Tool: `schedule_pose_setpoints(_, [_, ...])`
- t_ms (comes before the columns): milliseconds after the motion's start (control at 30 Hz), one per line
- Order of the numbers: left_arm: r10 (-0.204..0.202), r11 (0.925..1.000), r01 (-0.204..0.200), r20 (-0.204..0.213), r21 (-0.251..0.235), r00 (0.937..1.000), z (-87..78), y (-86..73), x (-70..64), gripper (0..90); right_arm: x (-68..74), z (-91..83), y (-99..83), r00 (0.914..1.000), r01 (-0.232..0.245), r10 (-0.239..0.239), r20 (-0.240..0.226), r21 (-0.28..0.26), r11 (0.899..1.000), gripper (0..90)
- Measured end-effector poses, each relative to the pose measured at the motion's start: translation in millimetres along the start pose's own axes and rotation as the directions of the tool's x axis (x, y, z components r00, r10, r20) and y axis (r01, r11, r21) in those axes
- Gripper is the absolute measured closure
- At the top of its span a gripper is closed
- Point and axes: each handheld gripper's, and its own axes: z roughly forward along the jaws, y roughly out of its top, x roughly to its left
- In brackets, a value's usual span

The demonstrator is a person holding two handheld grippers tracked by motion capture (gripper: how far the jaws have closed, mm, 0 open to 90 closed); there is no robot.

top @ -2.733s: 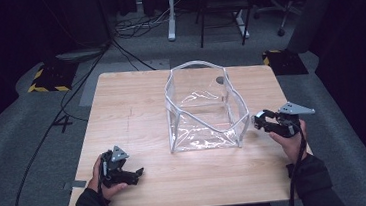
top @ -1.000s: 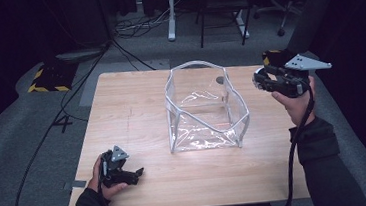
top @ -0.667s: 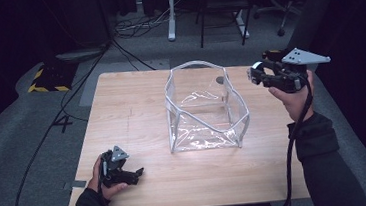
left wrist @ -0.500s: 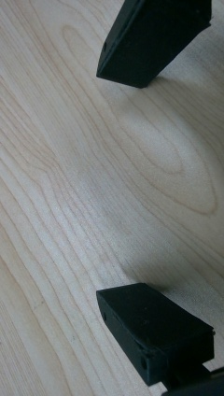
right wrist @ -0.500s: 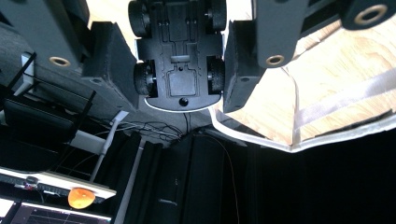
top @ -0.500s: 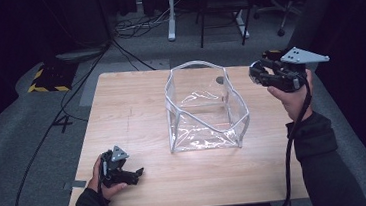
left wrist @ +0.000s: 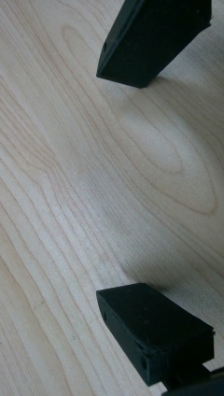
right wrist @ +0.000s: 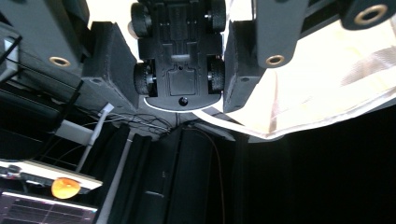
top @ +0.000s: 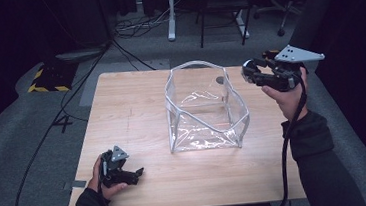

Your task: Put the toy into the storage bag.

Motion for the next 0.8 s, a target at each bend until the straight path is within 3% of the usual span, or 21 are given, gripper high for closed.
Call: schedule_pose_setpoints(800, [0.000, 1.0000, 0.000, 0.000, 0.000, 1.0000, 0.0, 0.0, 0.0, 0.2, 42.6, 26.1, 7.4, 0.9925, 0.058, -0.054, -0.109, 0.035, 0.998, 48.5])
